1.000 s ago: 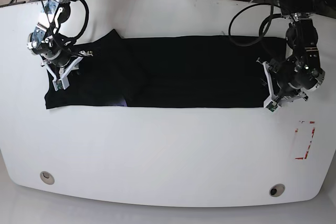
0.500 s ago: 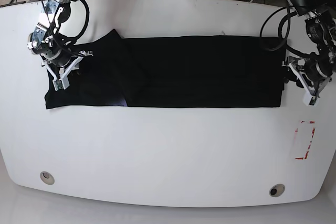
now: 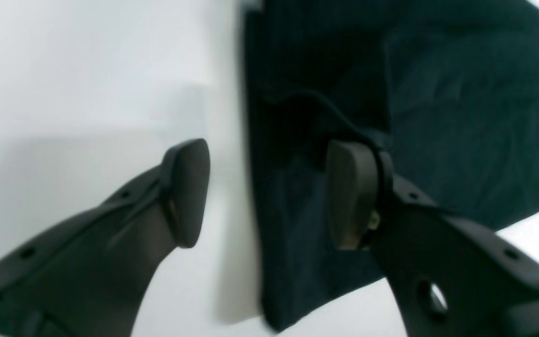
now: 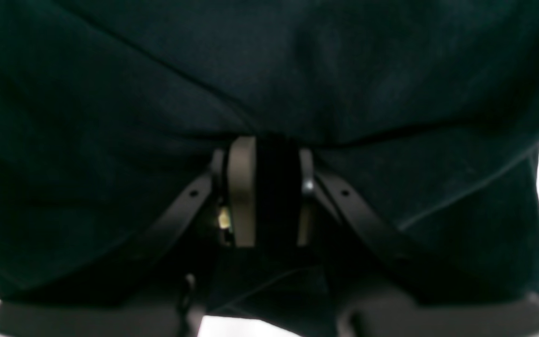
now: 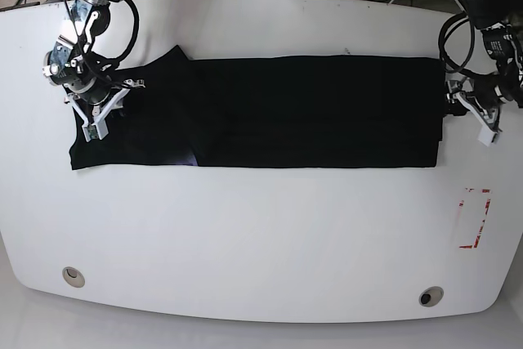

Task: Layout the t-shirt on the table in an organized manner, then fold the t-shirt properly
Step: 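Pull the strip end with the left gripper back toward the robot, squaring it, then lift the strip end with the left gripper and fold it toward the right gripper, then lay the folded end onto the shirt middle with the left gripper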

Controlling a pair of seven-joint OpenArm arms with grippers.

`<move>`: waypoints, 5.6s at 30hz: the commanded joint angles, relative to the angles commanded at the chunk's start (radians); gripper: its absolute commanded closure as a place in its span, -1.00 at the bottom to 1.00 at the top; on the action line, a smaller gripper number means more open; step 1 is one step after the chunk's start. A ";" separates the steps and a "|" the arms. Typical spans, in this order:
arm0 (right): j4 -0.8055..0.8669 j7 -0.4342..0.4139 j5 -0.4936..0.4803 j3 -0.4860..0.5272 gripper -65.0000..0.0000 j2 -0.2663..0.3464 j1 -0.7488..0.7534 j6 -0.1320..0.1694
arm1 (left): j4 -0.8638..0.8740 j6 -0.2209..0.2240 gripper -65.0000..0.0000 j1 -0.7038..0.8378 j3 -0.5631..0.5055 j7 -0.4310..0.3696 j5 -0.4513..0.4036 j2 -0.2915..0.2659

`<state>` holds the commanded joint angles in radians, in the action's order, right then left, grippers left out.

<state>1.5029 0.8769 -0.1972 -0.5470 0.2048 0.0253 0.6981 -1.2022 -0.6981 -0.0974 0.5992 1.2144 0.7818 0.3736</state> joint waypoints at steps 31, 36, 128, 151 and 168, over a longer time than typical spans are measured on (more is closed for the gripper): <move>-0.002 0.000 0.000 0.000 0.64 -0.012 0.002 0.000 | -0.002 0.000 0.71 -0.029 -0.043 -0.107 -0.005 -0.101; -0.003 0.000 0.000 0.000 0.64 -0.012 0.003 0.000 | -0.003 0.000 0.74 -0.029 -0.037 -0.130 -0.003 -0.101; -0.005 0.000 -0.002 0.000 0.64 -0.014 0.003 0.000 | -0.563 0.139 0.06 0.003 -0.864 -0.158 -0.437 -0.514; -0.005 0.000 -0.002 0.000 0.64 -0.031 0.003 0.000 | -0.416 0.213 0.59 0.069 -0.720 -0.276 -0.443 -0.371; -0.005 0.000 -0.002 0.000 0.64 -0.032 0.003 0.000 | -0.474 0.214 0.60 0.097 -0.976 -0.273 -0.350 -0.373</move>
<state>1.4983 0.8769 -0.1987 -0.5470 0.1726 0.0284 0.6981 -1.6763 -0.4841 -0.0008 -0.3767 0.9413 0.4319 0.0008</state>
